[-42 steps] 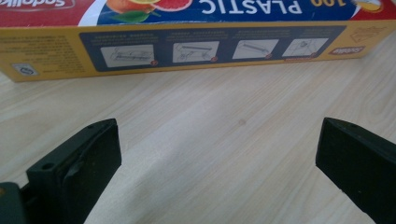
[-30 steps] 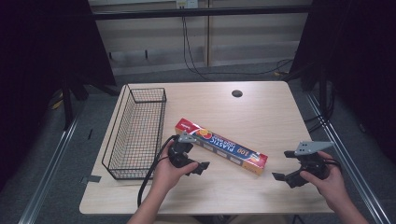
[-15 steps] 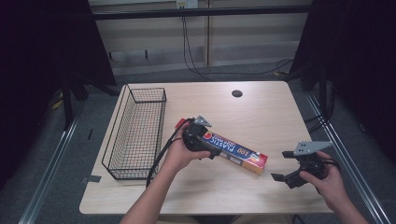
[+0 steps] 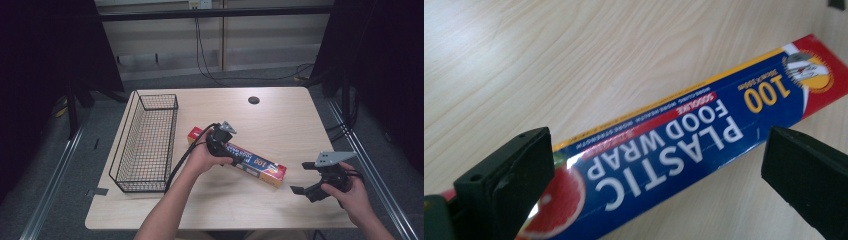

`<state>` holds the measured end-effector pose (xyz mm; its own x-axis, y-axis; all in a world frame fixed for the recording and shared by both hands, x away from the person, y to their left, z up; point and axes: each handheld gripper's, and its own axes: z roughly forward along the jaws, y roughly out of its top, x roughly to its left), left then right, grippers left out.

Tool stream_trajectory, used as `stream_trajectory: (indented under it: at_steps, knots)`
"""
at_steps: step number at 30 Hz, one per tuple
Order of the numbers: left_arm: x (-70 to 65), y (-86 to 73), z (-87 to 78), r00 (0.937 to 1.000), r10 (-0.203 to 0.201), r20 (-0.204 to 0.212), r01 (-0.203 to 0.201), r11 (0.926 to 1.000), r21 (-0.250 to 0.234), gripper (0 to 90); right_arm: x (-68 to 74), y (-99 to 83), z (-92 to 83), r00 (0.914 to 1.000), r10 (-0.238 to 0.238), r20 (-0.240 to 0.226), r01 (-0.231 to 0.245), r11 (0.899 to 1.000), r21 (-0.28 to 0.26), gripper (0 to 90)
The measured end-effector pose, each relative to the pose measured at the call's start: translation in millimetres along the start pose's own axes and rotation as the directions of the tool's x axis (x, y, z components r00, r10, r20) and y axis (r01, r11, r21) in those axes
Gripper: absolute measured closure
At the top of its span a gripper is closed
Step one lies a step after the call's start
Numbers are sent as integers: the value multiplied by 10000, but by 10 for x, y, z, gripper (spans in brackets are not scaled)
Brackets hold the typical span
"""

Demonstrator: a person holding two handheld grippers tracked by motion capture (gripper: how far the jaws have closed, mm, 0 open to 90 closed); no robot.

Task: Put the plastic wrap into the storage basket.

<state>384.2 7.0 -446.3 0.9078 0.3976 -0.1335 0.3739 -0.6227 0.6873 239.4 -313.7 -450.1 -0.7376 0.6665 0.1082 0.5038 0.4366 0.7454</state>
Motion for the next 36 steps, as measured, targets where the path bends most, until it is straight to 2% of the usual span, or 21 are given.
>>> stream_trajectory:
  at_steps: [3,5,9,13,17,20,30,34,36]
  knots:
    - [13,16,52,9995,297,99,-299,9994,172,5,-2,-12,0,10000,18,-48,-17,10000,33,19]
    - [20,23,80,9988,483,-7,-483,9982,355,4,4,-18,-9,10000,-3,-39,4,10000,43,20]
    - [19,50,119,9985,539,78,-541,9981,296,4,3,-27,-25,10000,32,-66,-32,10000,-15,19]
    - [32,68,150,9974,692,218,-701,9966,437,2,0,-39,-34,10000,70,-32,-70,10000,-4,19]
    - [46,68,159,9984,495,285,-504,9982,316,5,-8,-49,-53,9999,103,5,-103,9999,-19,19]
    - [54,67,154,9981,548,286,-558,9978,366,5,-8,-52,-54,9999,122,7,-122,9999,-16,19]
    - [106,36,184,9946,992,313,-1004,9941,411,13,-4,-43,-38,10000,28,-87,-28,10000,-4,19]
    - [103,26,198,9941,1013,398,-1026,9942,320,10,-5,-39,-27,9999,24,-152,-24,10000,2,19]
    - [114,25,194,9917,1194,476,-1212,9919,370,9,-7,-37,-22,9999,-18,-151,19,10000,35,19]
